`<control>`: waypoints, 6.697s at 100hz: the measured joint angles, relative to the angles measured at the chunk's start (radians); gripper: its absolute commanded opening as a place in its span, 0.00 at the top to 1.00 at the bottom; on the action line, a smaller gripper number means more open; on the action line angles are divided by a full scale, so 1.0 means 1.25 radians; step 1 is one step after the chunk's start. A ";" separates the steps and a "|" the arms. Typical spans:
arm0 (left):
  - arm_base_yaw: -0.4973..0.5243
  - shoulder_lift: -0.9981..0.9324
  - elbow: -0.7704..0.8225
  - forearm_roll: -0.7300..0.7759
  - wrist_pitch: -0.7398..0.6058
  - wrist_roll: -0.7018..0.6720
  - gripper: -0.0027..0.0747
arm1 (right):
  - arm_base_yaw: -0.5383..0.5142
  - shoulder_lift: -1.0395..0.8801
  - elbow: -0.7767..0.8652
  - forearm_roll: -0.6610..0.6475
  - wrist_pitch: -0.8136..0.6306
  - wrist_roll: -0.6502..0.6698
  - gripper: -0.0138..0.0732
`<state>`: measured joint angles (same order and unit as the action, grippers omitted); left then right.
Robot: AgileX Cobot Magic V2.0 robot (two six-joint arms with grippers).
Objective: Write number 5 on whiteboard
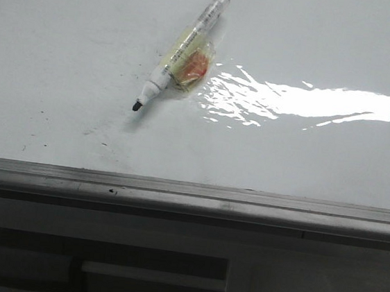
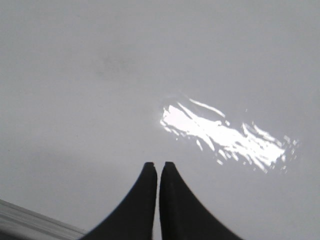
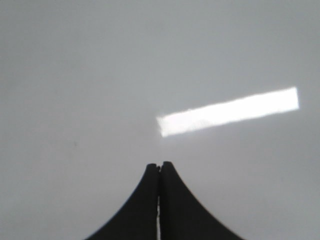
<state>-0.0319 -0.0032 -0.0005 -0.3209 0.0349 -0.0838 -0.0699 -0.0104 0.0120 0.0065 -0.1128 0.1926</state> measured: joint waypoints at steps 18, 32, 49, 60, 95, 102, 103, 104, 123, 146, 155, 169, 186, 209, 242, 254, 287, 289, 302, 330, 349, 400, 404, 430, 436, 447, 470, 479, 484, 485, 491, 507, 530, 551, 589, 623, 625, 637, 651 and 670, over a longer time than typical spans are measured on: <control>0.000 0.000 0.000 -0.138 -0.012 0.000 0.99 | 0.000 0.000 0.000 0.031 -0.049 0.009 0.91; 0.000 0.000 0.000 -0.199 -0.011 0.000 0.99 | 0.000 0.000 0.000 0.051 -0.025 0.015 0.91; 0.000 0.000 -0.026 -0.146 0.077 0.000 0.99 | 0.000 0.000 -0.027 0.070 0.032 0.022 0.91; 0.000 0.012 -0.097 -0.047 0.129 0.002 0.99 | 0.019 0.040 -0.104 0.062 0.097 0.023 0.91; -0.026 0.233 -0.295 0.017 0.325 0.120 0.45 | 0.161 0.207 -0.315 -0.053 0.299 0.019 0.61; -0.059 0.253 -0.312 0.017 0.360 0.152 0.44 | 0.187 0.218 -0.329 -0.068 0.326 0.019 0.48; -0.063 0.256 -0.315 0.017 0.366 0.156 0.44 | 0.187 0.218 -0.329 -0.069 0.327 0.017 0.46; -0.066 0.257 -0.317 0.017 0.370 0.160 0.44 | 0.192 0.220 -0.330 -0.071 0.328 0.017 0.45; -0.158 0.306 -0.344 0.012 0.426 0.244 0.44 | 0.252 0.221 -0.333 -0.087 0.384 -0.002 0.38; -0.231 0.411 -0.396 -0.014 0.423 0.257 0.44 | 0.302 0.221 -0.333 -0.088 0.408 -0.019 0.38; -0.268 0.467 -0.426 -0.040 0.415 0.281 0.44 | 0.313 0.221 -0.333 -0.088 0.409 -0.021 0.38; -0.345 0.566 -0.472 -0.061 0.397 0.303 0.44 | 0.318 0.221 -0.333 -0.088 0.409 -0.023 0.38; -0.458 0.692 -0.516 -0.070 0.327 0.307 0.46 | 0.318 0.221 -0.333 -0.088 0.409 -0.024 0.38; -0.557 0.848 -0.537 -0.099 0.169 0.308 0.47 | 0.318 0.221 -0.333 -0.089 0.409 -0.024 0.38; -0.602 0.975 -0.537 -0.106 0.047 0.308 0.47 | 0.318 0.223 -0.333 -0.089 0.411 -0.024 0.38; -0.606 0.995 -0.537 -0.107 0.013 0.308 0.47 | 0.318 0.235 -0.333 -0.089 0.414 -0.024 0.38; -0.613 1.049 -0.542 -0.110 -0.065 0.308 0.62 | 0.318 0.284 -0.333 -0.089 0.416 -0.024 0.38; -0.613 1.051 -0.542 -0.110 -0.067 0.308 0.67 | 0.318 0.288 -0.333 -0.089 0.416 -0.024 0.38; -0.613 1.060 -0.542 -0.110 -0.088 0.308 0.97 | 0.318 0.290 -0.333 -0.090 0.416 -0.024 0.38; -0.613 1.054 -0.546 -0.084 -0.050 0.310 0.99 | 0.334 0.291 -0.337 -0.068 0.416 -0.026 0.38; -0.613 0.999 -0.546 0.012 0.097 0.312 0.99 | 0.432 0.306 -0.359 -0.034 0.416 -0.079 0.38; -0.775 0.795 -0.544 0.141 0.204 0.524 0.99 | 0.810 0.517 -0.440 -0.031 0.302 -0.093 0.38; -0.791 0.793 -0.544 0.141 0.204 0.527 0.99 | 0.827 0.536 -0.446 -0.035 0.288 -0.093 0.38; -0.863 0.793 -0.544 0.142 0.200 0.532 0.99 | 0.845 0.639 -0.474 -0.043 0.226 -0.093 0.38; -0.868 0.793 -0.544 0.142 0.200 0.532 0.99 | 0.845 0.647 -0.474 -0.043 0.216 -0.093 0.39; -0.869 0.793 -0.544 0.144 0.198 0.532 0.99 | 0.845 0.656 -0.474 -0.043 0.213 -0.093 0.45; -0.869 0.793 -0.544 0.148 0.184 0.533 0.99 | 0.846 0.658 -0.475 -0.034 0.218 -0.093 0.79; -0.869 0.793 -0.543 0.158 0.184 0.539 0.99 | 0.853 0.658 -0.478 -0.031 0.218 -0.095 0.92; -0.869 0.793 -0.541 0.160 0.183 0.539 0.99 | 0.856 0.658 -0.478 -0.031 0.216 -0.097 0.92; -0.869 0.793 -0.541 0.160 0.183 0.539 0.99 | 0.855 0.658 -0.478 -0.031 0.216 -0.096 0.92; -0.869 0.793 -0.541 0.160 0.181 0.541 0.96 | 0.856 0.658 -0.479 -0.029 0.216 -0.100 0.92; -0.869 0.793 -0.541 0.119 0.178 0.542 0.58 | 0.858 0.658 -0.479 -0.029 0.216 -0.100 0.92; -0.869 0.771 -0.541 0.074 0.180 0.530 0.27 | 0.844 0.660 -0.479 -0.110 0.238 -0.100 0.91; -0.862 0.632 -0.537 0.070 0.181 0.436 0.43 | 0.799 0.660 -0.479 -0.229 0.345 -0.100 0.91; -0.597 0.384 -0.422 0.065 0.151 0.271 0.93 | 0.738 0.674 -0.524 -0.415 0.349 -0.100 0.91; -0.440 0.371 -0.391 -0.011 0.151 0.250 0.99 | 0.706 0.762 -0.588 -0.463 0.349 -0.100 0.91; -0.440 0.371 -0.391 -0.012 0.151 0.250 0.99 | 0.706 0.768 -0.592 -0.466 0.349 -0.100 0.91; -0.440 0.371 -0.391 -0.014 0.151 0.250 0.99 | 0.703 0.803 -0.614 -0.482 0.349 -0.098 0.91; -0.440 0.371 -0.391 -0.016 0.152 0.250 0.99 | 0.687 0.844 -0.635 -0.493 0.349 -0.095 0.91; -0.440 0.371 -0.391 -0.016 0.183 0.250 0.99 | 0.659 0.884 -0.649 -0.498 0.342 -0.092 0.91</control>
<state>-0.5818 0.4604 -0.4893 -0.3406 0.2636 0.2287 0.7544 1.0944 -0.7992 -0.6162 0.3147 0.0779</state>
